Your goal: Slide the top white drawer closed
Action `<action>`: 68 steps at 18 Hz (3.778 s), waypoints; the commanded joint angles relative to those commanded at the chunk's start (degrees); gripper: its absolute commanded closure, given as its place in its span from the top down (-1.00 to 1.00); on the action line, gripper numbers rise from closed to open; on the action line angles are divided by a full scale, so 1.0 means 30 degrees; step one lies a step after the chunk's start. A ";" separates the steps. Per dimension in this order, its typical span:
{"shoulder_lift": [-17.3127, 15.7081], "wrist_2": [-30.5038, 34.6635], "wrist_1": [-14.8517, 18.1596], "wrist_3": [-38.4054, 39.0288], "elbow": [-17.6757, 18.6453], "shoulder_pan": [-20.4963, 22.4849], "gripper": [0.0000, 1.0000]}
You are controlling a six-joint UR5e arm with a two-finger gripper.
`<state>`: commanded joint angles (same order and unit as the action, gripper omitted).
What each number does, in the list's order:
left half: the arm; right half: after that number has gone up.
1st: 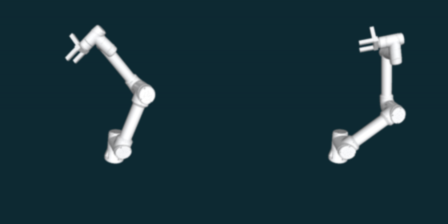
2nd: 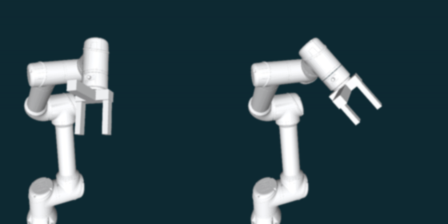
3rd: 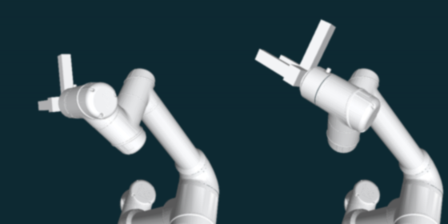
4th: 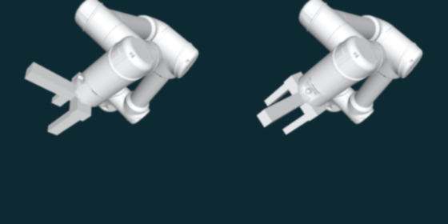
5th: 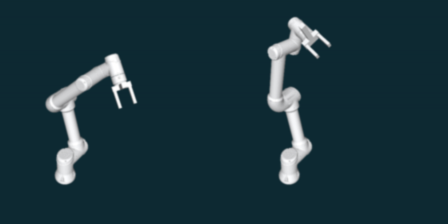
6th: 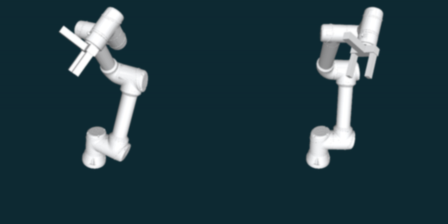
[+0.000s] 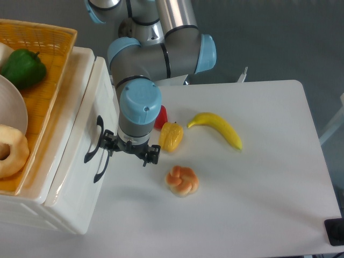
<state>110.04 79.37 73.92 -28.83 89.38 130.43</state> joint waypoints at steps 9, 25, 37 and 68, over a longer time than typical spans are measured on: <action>0.0000 -0.0029 0.0059 0.0029 0.0059 0.0000 1.00; -0.0117 0.0000 0.0088 0.0088 0.0088 0.0000 1.00; -0.0030 0.0789 -0.0059 -0.0175 -0.0410 0.0497 1.00; -0.0059 0.4248 -0.2108 -1.4647 -0.1289 0.7145 1.00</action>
<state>109.86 92.11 67.59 -72.77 85.52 151.87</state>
